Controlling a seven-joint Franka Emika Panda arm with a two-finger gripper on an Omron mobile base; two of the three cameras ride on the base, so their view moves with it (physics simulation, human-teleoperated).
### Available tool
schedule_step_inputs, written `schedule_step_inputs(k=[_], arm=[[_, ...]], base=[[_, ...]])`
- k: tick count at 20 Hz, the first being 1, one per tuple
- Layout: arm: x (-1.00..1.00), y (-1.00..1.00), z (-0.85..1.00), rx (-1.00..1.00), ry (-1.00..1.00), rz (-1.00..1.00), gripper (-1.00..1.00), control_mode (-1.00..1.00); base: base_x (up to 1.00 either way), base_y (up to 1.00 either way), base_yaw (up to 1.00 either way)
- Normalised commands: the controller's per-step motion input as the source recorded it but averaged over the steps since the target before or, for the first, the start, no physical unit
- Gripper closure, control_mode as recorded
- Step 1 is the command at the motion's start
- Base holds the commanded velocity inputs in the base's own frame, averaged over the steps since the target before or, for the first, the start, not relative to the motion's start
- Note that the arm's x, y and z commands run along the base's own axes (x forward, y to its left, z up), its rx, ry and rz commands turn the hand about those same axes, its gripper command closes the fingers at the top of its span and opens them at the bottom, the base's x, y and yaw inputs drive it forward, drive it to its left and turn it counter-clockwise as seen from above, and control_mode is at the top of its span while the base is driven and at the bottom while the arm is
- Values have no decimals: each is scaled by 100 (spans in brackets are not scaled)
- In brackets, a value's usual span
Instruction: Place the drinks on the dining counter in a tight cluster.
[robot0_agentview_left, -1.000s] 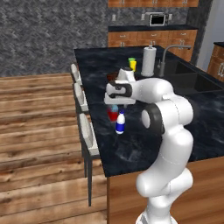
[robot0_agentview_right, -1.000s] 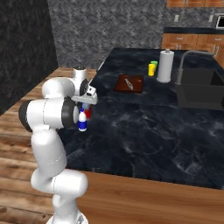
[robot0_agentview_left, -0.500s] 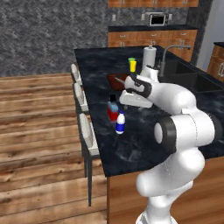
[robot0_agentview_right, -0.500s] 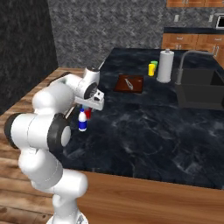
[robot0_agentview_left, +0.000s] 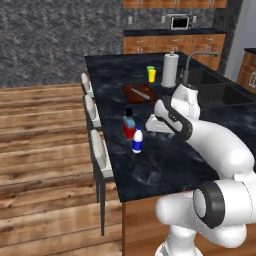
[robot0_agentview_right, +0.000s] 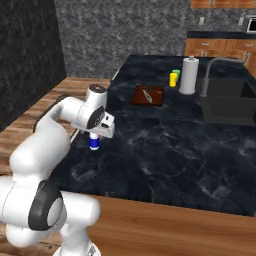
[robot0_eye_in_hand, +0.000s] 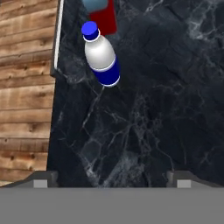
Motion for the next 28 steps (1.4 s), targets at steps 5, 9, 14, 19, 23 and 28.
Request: schedule_step_inputs(k=[5, 9, 14, 19, 23, 28], arm=[[-78, 25, 56, -13, -1, 0, -100, -100], [-35, 7, 26, -4, 0, 0, -100, -100], [-3, 0, 0, 0, 0, 0, -100, -100], [-9, -1, 0, 0, 0, 0, -100, 100], [0, 0, 0, 0, 0, 0, -100, 100], [0, 0, 0, 0, 0, 0, -100, 100]], base=[[0, 0, 0], [0, 0, 0], [0, 0, 0], [-78, -41, -19], [-100, -65, -32], [-48, -22, -54]])
